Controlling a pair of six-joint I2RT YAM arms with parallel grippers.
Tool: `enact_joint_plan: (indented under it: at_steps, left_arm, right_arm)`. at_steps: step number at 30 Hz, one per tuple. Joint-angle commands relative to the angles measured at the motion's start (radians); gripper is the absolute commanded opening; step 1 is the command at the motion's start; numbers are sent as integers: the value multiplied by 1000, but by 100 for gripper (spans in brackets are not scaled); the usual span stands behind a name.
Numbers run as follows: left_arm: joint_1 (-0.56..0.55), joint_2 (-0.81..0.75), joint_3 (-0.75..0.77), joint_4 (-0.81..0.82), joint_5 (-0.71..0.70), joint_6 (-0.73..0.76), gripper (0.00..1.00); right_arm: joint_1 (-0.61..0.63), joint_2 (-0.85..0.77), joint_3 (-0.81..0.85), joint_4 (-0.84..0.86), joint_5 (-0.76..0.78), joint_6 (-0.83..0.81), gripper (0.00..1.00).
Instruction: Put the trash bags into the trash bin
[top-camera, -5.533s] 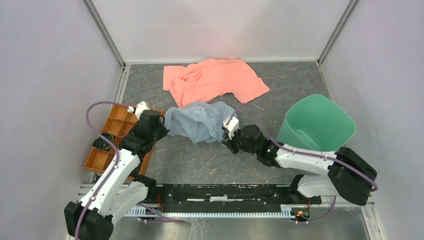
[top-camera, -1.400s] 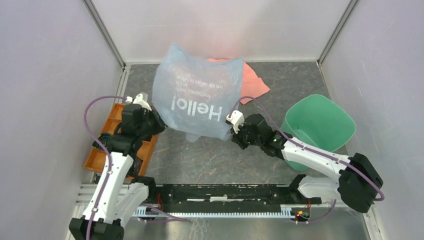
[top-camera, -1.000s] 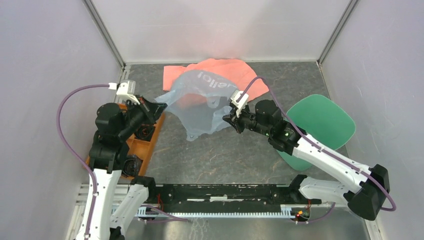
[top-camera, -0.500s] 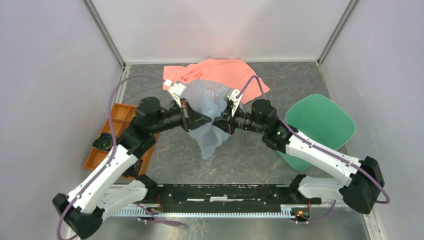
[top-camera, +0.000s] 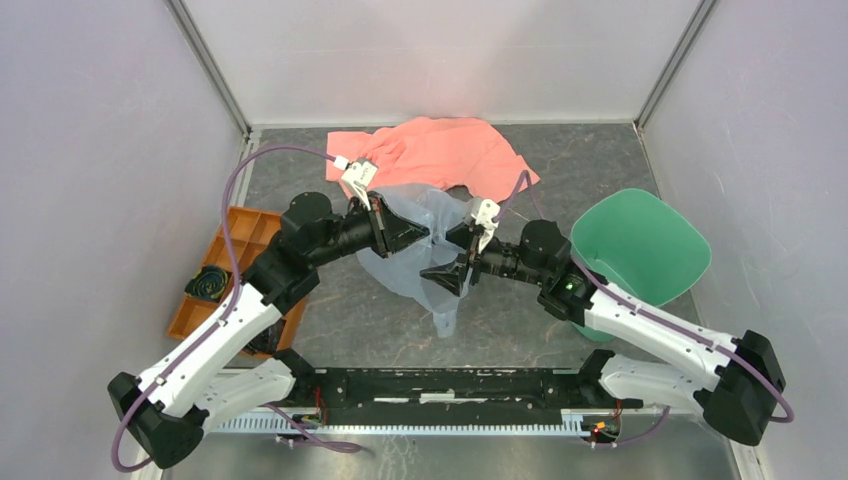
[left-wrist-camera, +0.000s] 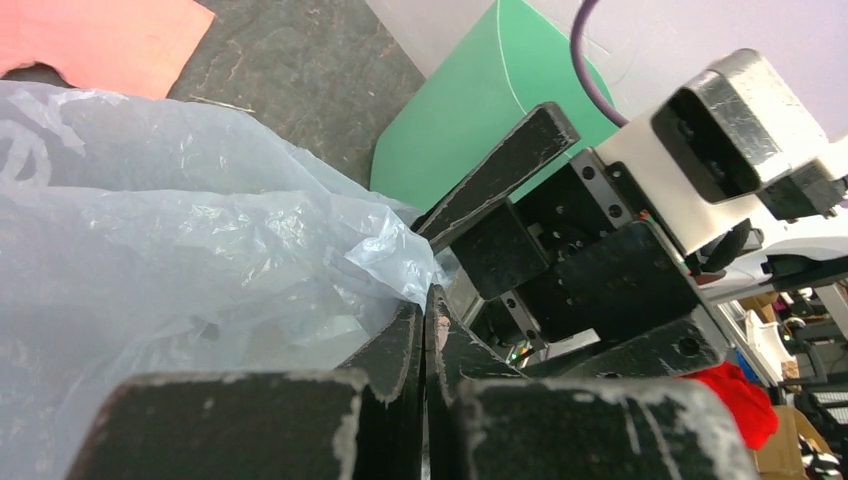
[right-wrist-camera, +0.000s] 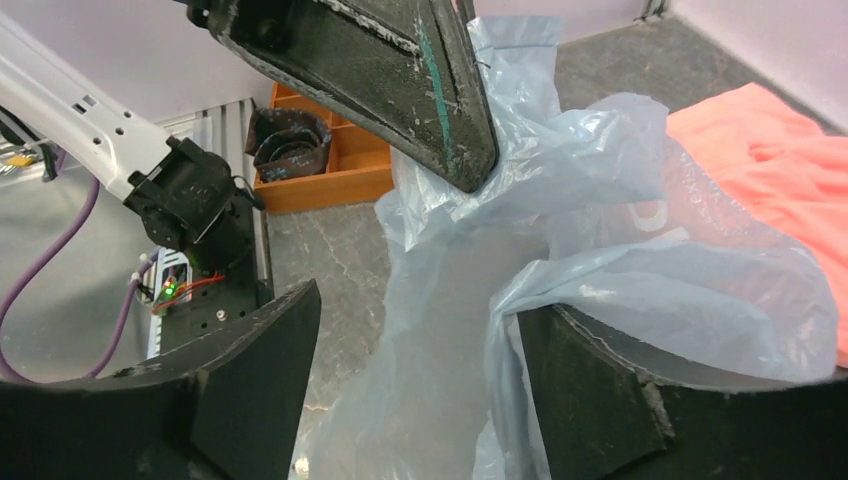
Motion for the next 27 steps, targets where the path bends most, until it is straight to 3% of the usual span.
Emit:
enact_joint_plan:
  at_steps: [1,6,11,12,14,15,16,17,19,21,25,27]
  left_arm:
    - [-3,-23,42,0,-45,25,2]
    - [-3,-1,38,40,-6,-11,2]
    - [-7,42,40,113,66,-62,2]
    - [-9,47,44,114,73,-60,2]
    - [-9,43,51,100,72,-44,2]
    - [-9,36,55,89,66,-34,5]
    - [-9,27,62,71,57,-17,15]
    - [-9,15,72,38,33,6,28]
    - [-9,-28,83,-32,-75,48,58]
    - [-9,-96,77,-91,-197,90,84]
    - [-7,-203,53,-167,-497,54,99]
    - [-8,-247,33,-191,-652,0,100]
  right_arm:
    - [2,-43,-20,105,46,-6,80]
    - [37,6,5,157,91,35,82]
    - [112,51,20,185,267,34,78]
    - [114,58,22,197,268,37,70]
    - [114,68,31,196,271,35,44]
    - [114,66,29,195,290,36,24]
    - [113,61,22,192,318,49,6]
    - [112,53,20,173,375,75,0]
    - [85,41,26,116,455,160,0]
    - [34,39,49,67,424,269,0]
    - [-32,64,171,-123,398,442,0]
    - [-50,70,243,-225,450,556,0]
